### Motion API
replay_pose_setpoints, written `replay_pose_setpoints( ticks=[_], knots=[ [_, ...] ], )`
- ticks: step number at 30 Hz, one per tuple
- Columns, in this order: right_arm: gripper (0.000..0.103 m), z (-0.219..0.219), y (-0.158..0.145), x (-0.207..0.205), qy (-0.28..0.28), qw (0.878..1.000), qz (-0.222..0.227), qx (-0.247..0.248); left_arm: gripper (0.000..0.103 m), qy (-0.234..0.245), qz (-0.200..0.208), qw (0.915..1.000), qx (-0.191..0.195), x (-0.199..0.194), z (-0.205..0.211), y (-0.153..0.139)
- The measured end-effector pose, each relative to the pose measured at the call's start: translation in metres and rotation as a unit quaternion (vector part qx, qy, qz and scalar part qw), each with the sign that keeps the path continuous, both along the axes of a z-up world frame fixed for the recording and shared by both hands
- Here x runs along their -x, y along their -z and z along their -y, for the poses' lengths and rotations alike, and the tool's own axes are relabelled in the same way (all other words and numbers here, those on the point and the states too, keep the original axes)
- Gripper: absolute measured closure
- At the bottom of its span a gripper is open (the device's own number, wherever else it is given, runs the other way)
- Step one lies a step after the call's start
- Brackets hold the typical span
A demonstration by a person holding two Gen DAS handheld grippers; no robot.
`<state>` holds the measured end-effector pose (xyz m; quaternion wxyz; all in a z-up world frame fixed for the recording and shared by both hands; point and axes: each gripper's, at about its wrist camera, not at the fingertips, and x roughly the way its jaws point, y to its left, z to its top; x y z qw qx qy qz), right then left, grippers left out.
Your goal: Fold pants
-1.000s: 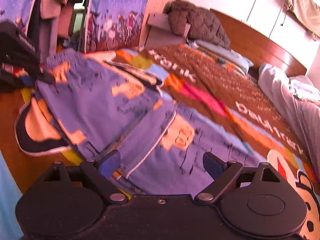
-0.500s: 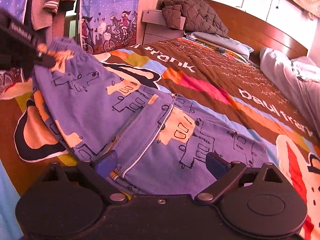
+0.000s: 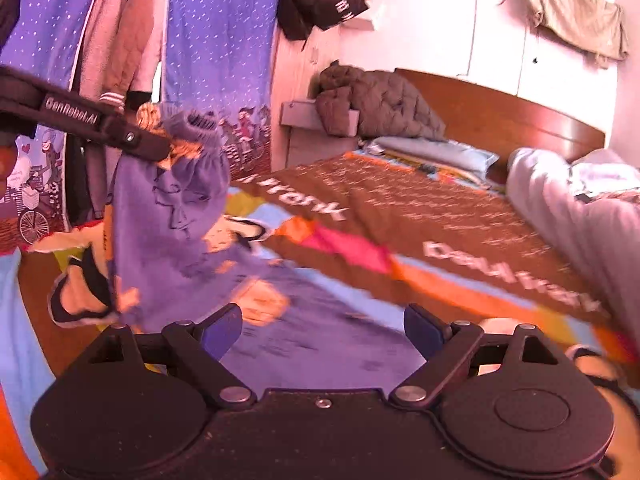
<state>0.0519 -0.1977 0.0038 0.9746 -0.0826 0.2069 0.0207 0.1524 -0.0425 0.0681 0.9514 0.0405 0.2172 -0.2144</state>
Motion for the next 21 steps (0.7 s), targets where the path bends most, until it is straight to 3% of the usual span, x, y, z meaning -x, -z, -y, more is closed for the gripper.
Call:
replay_pose_setpoints(
  ticks=[6, 10, 19, 20, 21],
  knots=[
    [0.011, 0.080, -0.006, 0.017, 0.058, 0.997, 0.013, -0.050, 0.094, 0.045, -0.010, 0.9979, -0.046, 0.009, 0.063, 0.023],
    [0.011, 0.113, 0.006, 0.023, 0.095, 0.990, 0.021, -0.105, 0.094, 0.071, -0.028, 0.9903, -0.116, 0.016, 0.106, 0.056],
    [0.011, 0.127, 0.034, -0.003, 0.077, 0.979, -0.022, -0.187, 0.091, 0.094, -0.048, 0.9749, -0.196, 0.030, 0.157, 0.111],
    [0.011, 0.128, 0.035, -0.004, 0.074, 0.977, -0.022, -0.197, 0.080, 0.097, -0.054, 0.9723, -0.205, 0.031, 0.159, 0.116],
    [0.011, 0.128, 0.037, -0.004, 0.068, 0.975, -0.021, -0.209, 0.055, 0.104, -0.060, 0.9698, -0.212, 0.032, 0.159, 0.119]
  ],
)
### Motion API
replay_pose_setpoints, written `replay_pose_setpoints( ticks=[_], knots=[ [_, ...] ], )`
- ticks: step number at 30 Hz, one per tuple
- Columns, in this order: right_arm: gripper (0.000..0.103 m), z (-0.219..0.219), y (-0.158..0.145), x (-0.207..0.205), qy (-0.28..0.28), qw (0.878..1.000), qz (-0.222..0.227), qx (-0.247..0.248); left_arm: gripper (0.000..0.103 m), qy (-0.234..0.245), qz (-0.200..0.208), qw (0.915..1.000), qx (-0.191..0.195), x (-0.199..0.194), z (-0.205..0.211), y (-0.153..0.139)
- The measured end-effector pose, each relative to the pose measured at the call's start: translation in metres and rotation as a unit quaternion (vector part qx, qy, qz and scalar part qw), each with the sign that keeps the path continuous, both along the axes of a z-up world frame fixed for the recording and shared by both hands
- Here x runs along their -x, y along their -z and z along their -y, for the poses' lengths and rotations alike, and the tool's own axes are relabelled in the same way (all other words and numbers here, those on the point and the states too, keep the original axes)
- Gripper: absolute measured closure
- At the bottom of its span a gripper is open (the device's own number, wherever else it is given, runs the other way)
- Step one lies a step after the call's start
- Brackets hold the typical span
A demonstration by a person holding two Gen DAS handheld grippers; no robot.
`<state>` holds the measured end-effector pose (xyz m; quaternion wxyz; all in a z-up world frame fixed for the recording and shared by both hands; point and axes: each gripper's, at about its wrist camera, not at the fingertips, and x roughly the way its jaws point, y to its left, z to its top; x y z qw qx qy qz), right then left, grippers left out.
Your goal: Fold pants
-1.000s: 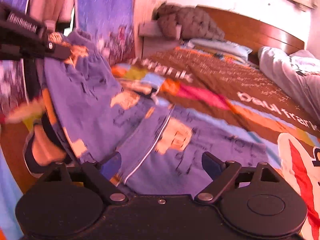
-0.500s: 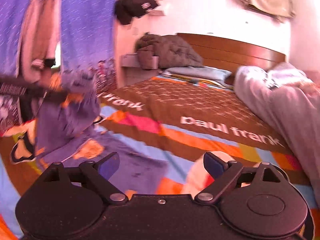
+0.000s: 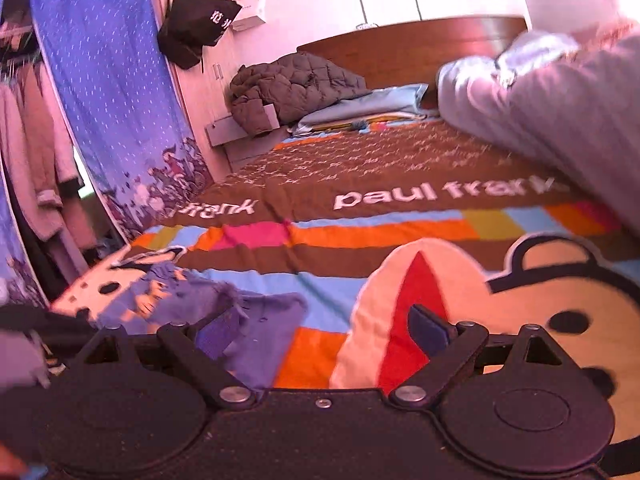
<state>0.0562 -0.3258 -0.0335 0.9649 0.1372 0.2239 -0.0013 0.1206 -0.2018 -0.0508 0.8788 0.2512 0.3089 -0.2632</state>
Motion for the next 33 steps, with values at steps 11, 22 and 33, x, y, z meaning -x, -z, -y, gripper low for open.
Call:
replay_pose_setpoints(
  ticks=[11, 22, 33],
  knots=[
    [0.013, -0.009, 0.012, -0.044, -0.113, 0.986, -0.009, -0.126, 0.029, -0.002, 0.010, 0.9995, 0.030, 0.010, -0.011, -0.001],
    [0.079, -0.017, 0.039, -0.079, -0.118, 0.976, -0.071, -0.167, 0.094, -0.038, -0.031, 0.9959, 0.076, -0.008, -0.026, -0.006],
    [0.092, -0.008, 0.006, -0.052, -0.074, 0.985, -0.085, -0.131, 0.094, -0.003, -0.050, 0.9955, 0.080, 0.004, -0.007, -0.012]
  ],
)
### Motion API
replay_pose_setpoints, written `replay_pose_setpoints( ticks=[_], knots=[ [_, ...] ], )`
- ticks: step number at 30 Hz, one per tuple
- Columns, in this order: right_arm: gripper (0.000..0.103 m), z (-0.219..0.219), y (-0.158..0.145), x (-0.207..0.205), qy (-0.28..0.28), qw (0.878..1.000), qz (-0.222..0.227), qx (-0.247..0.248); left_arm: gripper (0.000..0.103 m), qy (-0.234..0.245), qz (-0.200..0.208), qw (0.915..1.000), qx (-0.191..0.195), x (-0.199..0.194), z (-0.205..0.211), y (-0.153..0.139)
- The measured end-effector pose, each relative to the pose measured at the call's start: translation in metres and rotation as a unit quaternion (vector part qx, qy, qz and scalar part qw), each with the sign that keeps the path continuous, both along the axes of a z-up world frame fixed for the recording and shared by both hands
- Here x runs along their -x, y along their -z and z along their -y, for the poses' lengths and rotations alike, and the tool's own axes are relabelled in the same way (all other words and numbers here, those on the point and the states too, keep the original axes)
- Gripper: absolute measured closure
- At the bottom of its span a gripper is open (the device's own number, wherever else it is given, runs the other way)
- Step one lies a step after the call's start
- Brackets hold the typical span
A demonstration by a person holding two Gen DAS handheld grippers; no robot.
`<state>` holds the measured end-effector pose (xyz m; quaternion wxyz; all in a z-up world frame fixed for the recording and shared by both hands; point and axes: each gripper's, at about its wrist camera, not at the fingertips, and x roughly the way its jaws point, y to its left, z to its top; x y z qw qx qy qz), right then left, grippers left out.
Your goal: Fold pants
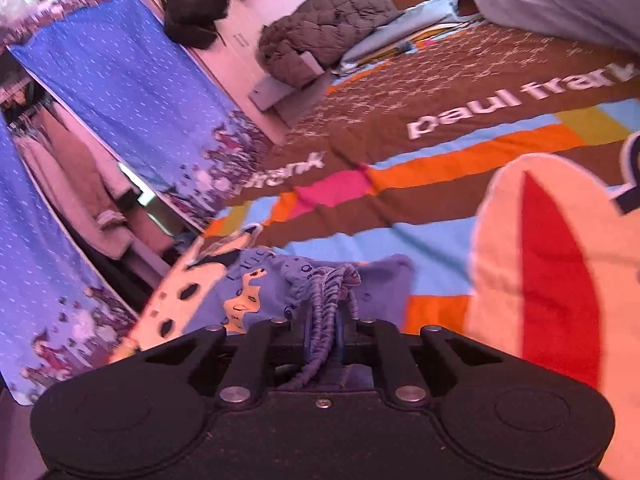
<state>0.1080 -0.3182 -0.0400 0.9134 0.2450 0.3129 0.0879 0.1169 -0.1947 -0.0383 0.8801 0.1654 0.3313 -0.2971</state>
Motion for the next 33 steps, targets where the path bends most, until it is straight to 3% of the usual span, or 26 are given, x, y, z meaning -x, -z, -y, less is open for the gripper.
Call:
replay_pose_setpoints(
  ticks=[2, 5, 8, 9, 11, 13, 17, 18, 19, 21, 22, 24, 26, 30, 33],
  knots=[
    [0.090, -0.001, 0.013, -0.002, 0.001, 1.000, -0.019, 0.016, 0.091, -0.002, -0.008, 0.9998, -0.018, -0.002, 0.005, 0.013],
    [0.079, -0.004, 0.031, -0.005, -0.001, 0.999, -0.029, 0.033, 0.084, -0.012, -0.024, 0.9996, 0.012, -0.004, -0.010, 0.005],
    [0.068, 0.001, 0.024, 0.000, 0.008, 0.999, -0.021, 0.034, 0.047, -0.034, -0.025, 0.9971, 0.064, -0.002, -0.047, -0.015],
    [0.060, 0.001, 0.020, 0.001, 0.012, 0.999, -0.014, 0.047, 0.045, -0.058, -0.013, 0.9955, 0.074, -0.001, -0.062, -0.022],
    [0.050, -0.003, 0.010, 0.011, 0.031, 0.995, 0.014, 0.097, 0.045, -0.114, 0.005, 0.9905, 0.076, -0.004, -0.086, -0.030],
    [0.036, -0.014, 0.000, 0.020, 0.044, 0.986, 0.054, 0.153, 0.045, -0.194, 0.005, 0.9780, 0.076, -0.013, -0.110, -0.031],
    [0.033, -0.046, -0.006, 0.024, -0.003, 0.972, 0.084, 0.220, 0.047, -0.257, -0.096, 0.9520, 0.135, -0.039, -0.146, -0.011],
    [0.034, -0.054, -0.003, 0.024, -0.020, 0.968, 0.077, 0.236, 0.065, -0.259, -0.122, 0.9454, 0.156, -0.042, -0.152, -0.003],
    [0.036, -0.060, 0.002, 0.022, -0.028, 0.964, 0.062, 0.256, 0.074, -0.261, -0.140, 0.9406, 0.165, -0.045, -0.156, 0.006],
    [0.038, -0.066, 0.015, 0.019, -0.017, 0.956, 0.025, 0.291, 0.079, -0.259, -0.133, 0.9425, 0.164, -0.039, -0.159, 0.013],
    [0.036, -0.061, 0.021, 0.020, -0.011, 0.958, 0.015, 0.286, 0.079, -0.256, -0.124, 0.9447, 0.163, -0.035, -0.161, 0.013],
    [0.031, -0.053, 0.021, 0.020, 0.001, 0.964, 0.012, 0.267, 0.080, -0.248, -0.111, 0.9492, 0.159, -0.027, -0.161, 0.014],
    [0.031, -0.051, 0.014, 0.022, 0.009, 0.960, 0.022, 0.278, 0.080, -0.244, -0.102, 0.9503, 0.164, -0.022, -0.162, 0.017],
    [0.032, -0.055, -0.013, 0.009, 0.006, 0.958, 0.045, 0.284, 0.079, -0.246, -0.113, 0.9413, 0.202, -0.023, -0.171, 0.022],
    [0.033, -0.074, -0.029, -0.029, -0.045, 0.960, 0.052, 0.272, 0.079, -0.247, -0.122, 0.9357, 0.220, -0.026, -0.175, 0.023]
  ],
)
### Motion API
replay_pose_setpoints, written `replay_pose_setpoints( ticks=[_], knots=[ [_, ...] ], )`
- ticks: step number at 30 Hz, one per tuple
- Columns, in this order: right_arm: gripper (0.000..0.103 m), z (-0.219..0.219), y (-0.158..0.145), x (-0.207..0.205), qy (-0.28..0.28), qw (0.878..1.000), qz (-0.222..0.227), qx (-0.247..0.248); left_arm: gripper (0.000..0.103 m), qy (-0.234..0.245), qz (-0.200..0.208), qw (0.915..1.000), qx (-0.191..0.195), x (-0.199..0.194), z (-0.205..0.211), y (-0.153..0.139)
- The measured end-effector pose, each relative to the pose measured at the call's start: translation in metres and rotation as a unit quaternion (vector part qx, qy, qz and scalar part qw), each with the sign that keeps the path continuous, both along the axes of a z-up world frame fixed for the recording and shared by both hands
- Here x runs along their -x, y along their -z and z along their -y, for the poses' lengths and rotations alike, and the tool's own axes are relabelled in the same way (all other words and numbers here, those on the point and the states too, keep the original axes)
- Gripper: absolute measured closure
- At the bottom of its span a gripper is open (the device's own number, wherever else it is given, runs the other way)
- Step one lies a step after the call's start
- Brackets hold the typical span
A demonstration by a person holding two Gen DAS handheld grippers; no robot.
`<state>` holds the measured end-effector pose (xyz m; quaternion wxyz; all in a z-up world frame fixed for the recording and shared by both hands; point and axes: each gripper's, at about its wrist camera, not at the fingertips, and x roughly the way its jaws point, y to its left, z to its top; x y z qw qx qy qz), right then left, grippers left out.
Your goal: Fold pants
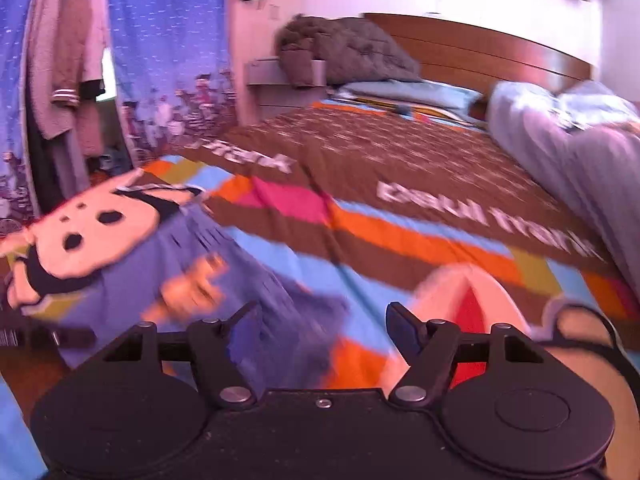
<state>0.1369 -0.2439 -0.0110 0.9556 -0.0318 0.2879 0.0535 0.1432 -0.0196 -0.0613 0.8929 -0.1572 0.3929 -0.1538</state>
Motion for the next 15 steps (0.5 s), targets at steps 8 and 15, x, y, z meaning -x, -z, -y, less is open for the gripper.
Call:
replay_pose_setpoints(
  ticks=[8, 15],
  knots=[
    [0.090, -0.064, 0.011, -0.107, -0.162, 0.979, -0.105, -0.069, 0.079, -0.004, -0.006, 0.9999, 0.012, -0.002, -0.002, 0.003],
    [0.103, -0.041, 0.046, -0.158, -0.049, 0.992, -0.120, -0.009, 0.079, -0.002, -0.001, 1.0000, 0.002, -0.001, 0.001, 0.003]
  ],
)
